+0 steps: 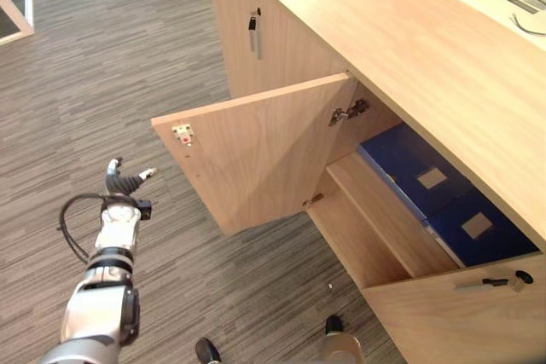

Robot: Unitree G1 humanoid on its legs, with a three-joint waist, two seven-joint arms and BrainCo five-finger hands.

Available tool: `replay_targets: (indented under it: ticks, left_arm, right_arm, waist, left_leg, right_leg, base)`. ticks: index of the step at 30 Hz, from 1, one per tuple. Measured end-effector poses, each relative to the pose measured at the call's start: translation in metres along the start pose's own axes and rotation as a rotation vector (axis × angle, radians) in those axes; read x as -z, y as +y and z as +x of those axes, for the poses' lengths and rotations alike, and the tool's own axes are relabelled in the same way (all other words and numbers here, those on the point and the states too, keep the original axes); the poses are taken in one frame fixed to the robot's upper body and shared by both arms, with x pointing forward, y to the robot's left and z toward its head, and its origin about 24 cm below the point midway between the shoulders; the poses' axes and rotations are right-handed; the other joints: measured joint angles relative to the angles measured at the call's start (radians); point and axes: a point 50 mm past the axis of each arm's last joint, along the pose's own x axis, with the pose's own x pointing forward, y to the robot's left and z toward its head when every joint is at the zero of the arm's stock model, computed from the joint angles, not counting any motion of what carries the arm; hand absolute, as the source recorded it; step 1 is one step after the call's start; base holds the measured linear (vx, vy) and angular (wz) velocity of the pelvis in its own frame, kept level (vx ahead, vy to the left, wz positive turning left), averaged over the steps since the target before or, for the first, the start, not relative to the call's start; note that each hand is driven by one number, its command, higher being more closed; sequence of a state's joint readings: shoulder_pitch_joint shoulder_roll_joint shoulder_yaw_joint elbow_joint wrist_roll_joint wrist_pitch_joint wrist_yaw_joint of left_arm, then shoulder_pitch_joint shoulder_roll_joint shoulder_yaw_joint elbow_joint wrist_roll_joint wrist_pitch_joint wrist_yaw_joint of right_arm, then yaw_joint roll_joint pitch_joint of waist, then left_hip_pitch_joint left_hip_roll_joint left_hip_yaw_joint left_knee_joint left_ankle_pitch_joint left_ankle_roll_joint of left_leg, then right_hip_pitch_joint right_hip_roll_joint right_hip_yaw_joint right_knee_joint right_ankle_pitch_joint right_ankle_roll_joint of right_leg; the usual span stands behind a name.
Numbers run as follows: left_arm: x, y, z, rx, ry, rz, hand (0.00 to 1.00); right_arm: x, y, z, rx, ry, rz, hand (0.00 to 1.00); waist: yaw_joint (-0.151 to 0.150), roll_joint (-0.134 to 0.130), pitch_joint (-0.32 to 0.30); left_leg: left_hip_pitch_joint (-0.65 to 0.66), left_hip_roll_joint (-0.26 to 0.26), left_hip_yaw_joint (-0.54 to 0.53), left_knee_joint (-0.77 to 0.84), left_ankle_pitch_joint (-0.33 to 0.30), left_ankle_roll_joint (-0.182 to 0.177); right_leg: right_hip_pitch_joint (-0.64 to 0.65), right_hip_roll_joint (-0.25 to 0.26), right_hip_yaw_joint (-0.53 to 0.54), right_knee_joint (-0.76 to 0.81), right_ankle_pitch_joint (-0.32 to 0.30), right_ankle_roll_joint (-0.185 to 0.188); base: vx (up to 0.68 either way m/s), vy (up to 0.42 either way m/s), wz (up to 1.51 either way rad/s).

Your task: Walk over to the cabinet, pick up the folder, carry it to the office cabinet, place the folder inside the office cabinet, then close the office cabinet door

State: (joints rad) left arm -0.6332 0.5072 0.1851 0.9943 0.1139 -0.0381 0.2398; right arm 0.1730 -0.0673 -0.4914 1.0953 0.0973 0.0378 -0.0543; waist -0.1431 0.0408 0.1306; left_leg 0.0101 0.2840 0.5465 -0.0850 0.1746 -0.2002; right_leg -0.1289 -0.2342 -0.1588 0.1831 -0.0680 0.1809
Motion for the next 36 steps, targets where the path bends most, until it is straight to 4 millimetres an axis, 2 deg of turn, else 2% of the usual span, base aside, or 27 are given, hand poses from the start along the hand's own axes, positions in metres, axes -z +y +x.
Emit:
replay_targets:
  ticks: [2, 5, 7, 12, 15, 17, 19, 20, 22, 24, 26, 29, 32, 33, 35, 36]
  left_arm:
    - [-0.021, 0.005, 0.007, -0.001, -0.047, -0.003, 0.00]
    - [-0.035, 0.006, 0.012, 0.005, -0.058, -0.005, 0.00]
    - [-0.042, 0.005, 0.014, 0.018, -0.073, 0.008, 0.00]
    - [-0.069, -0.015, 0.013, 0.097, -0.176, 0.185, 0.00]
    - [-0.075, -0.026, 0.010, 0.123, -0.241, 0.407, 0.00]
    - [-0.077, -0.034, 0.008, 0.147, -0.321, 0.666, 0.00]
    - [-0.078, -0.045, 0.004, 0.175, -0.389, 0.850, 0.00]
    - [-0.078, -0.048, 0.003, 0.183, -0.408, 0.899, 0.00]
    - [-0.078, -0.059, -0.002, 0.216, -0.497, 1.106, 0.00]
    - [-0.078, -0.070, -0.009, 0.247, -0.585, 1.215, 0.00]
    - [-0.075, -0.082, -0.022, 0.294, -0.684, 1.272, 0.00]
    - [-0.057, -0.111, -0.060, 0.452, -0.829, 1.195, 0.00]
    - [-0.032, -0.144, -0.119, 0.730, -0.883, 0.911, 0.00]
    - [-0.027, -0.152, -0.130, 0.795, -0.861, 0.845, 0.00]
    - [-0.009, -0.186, -0.177, 1.022, -0.784, 0.631, 0.00]
    - [-0.004, -0.194, -0.191, 1.078, -0.758, 0.575, 0.00]
  right_arm:
    - [0.000, 0.000, 0.000, -0.008, -0.002, 0.000, 0.00]
    - [0.001, 0.000, 0.000, -0.011, 0.000, -0.002, 0.00]
    - [0.003, -0.001, -0.001, -0.009, 0.005, -0.003, 0.00]
    - [0.009, -0.005, -0.002, -0.004, 0.017, -0.003, 0.00]
    - [0.011, -0.006, -0.002, -0.001, 0.017, -0.003, 0.00]
    - [0.010, -0.007, -0.002, 0.000, 0.005, -0.003, 0.00]
    - [0.010, -0.007, -0.002, 0.000, 0.001, -0.005, 0.00]
    - [0.010, -0.007, -0.002, 0.002, -0.001, -0.006, 0.00]
    - [0.005, -0.007, -0.002, 0.004, -0.017, -0.019, 0.00]
    - [0.005, -0.009, -0.002, 0.011, -0.018, -0.027, 0.00]
    - [0.004, -0.009, -0.001, 0.019, -0.021, -0.012, 0.00]
    - [0.005, -0.009, -0.001, 0.027, -0.012, -0.008, 0.00]
    - [0.010, -0.005, 0.000, 0.019, 0.025, -0.009, 0.00]
    - [0.010, -0.003, 0.000, 0.014, 0.033, -0.009, 0.00]
    - [0.012, 0.007, 0.000, -0.007, 0.053, -0.007, 0.00]
    - [0.013, 0.008, 0.000, -0.009, 0.058, -0.006, 0.00]
  waist:
    - [-0.004, 0.002, -0.003]
    - [-0.020, 0.001, -0.003]
    - [-0.019, 0.001, -0.003]
    - [-0.033, 0.001, -0.003]
    - [-0.029, -0.001, -0.004]
    - [-0.030, -0.002, -0.005]
    - [-0.030, -0.005, -0.006]
    - [-0.031, -0.006, -0.007]
    - [-0.031, -0.007, -0.006]
    - [-0.030, -0.009, -0.005]
    - [-0.030, -0.014, -0.007]
    - [-0.029, -0.030, -0.013]
    - [-0.025, -0.047, -0.031]
    - [-0.025, -0.051, -0.035]
    - [-0.036, -0.063, -0.044]
    - [-0.038, -0.065, -0.047]
  left_leg:
    - [-0.011, 0.001, 0.017, -0.001, 0.000, 0.000]
    - [-0.008, 0.002, 0.035, -0.001, 0.000, 0.000]
    - [-0.009, 0.003, 0.042, -0.001, 0.000, 0.000]
    - [-0.008, 0.006, 0.045, -0.001, 0.000, 0.000]
    - [-0.011, 0.005, 0.040, -0.001, 0.000, 0.000]
    - [-0.011, -0.001, 0.031, -0.001, 0.000, 0.000]
    - [-0.016, -0.009, 0.022, -0.001, 0.002, 0.003]
    - [-0.020, -0.013, 0.017, -0.001, 0.003, 0.005]
    - [-0.034, -0.026, 0.006, -0.003, 0.010, 0.014]
    - [-0.036, -0.032, -0.010, -0.006, 0.015, 0.019]
    - [-0.043, -0.035, -0.024, -0.007, 0.019, 0.022]
    - [-0.047, -0.041, -0.046, -0.008, 0.023, 0.025]
    - [-0.047, -0.051, -0.055, -0.008, 0.024, 0.026]
    - [-0.047, -0.053, -0.056, -0.008, 0.024, 0.026]
    - [-0.047, -0.053, -0.057, -0.008, 0.024, 0.027]
    - [-0.048, -0.053, -0.056, -0.008, 0.024, 0.027]
  right_leg:
    - [-0.026, 0.004, 0.024, 0.001, 0.005, -0.001]
    - [-0.038, 0.009, 0.043, -0.002, 0.012, -0.002]
    - [-0.046, 0.012, 0.053, -0.002, 0.015, -0.003]
    - [-0.048, 0.015, 0.057, -0.006, 0.033, -0.005]
    - [-0.037, 0.015, 0.056, -0.029, 0.054, -0.003]
    - [-0.024, 0.010, 0.054, -0.049, 0.073, 0.001]
    - [-0.019, 0.002, 0.052, -0.060, 0.077, 0.003]
    - [-0.019, -0.002, 0.052, -0.065, 0.077, 0.004]
    - [-0.017, -0.013, 0.052, -0.077, 0.081, 0.012]
    - [-0.006, -0.019, 0.045, -0.084, 0.083, 0.016]
    - [-0.005, -0.024, 0.035, -0.085, 0.084, 0.017]
    - [0.008, -0.030, 0.021, -0.089, 0.083, 0.018]
    - [0.014, -0.039, 0.015, -0.091, 0.083, 0.019]
    - [0.015, -0.040, 0.015, -0.091, 0.083, 0.020]
    - [0.015, -0.041, 0.016, -0.091, 0.084, 0.021]
    - [0.016, -0.041, 0.017, -0.091, 0.084, 0.021]
  base:
    - [-0.04, -0.014, -0.21]
    - [-0.01, -0.015, -0.20]
    - [-0.01, -0.019, -0.13]
    - [-0.02, -0.014, -0.03]
    - [-0.06, -0.003, 0.04]
    - [-0.09, 0.011, 0.08]
    - [-0.08, 0.009, 0.11]
    - [-0.11, 0.007, 0.18]
    - [-0.10, 0.006, 0.15]
    - [-0.10, 0.003, 0.20]
    - [-0.13, 0.002, 0.23]
    - [-0.06, 0.002, 0.18]
    - [-0.01, 0.014, 0.08]
    - [0.00, 0.000, 0.00]
    - [0.00, 0.000, 0.00]
    - [-0.01, -0.006, -0.03]
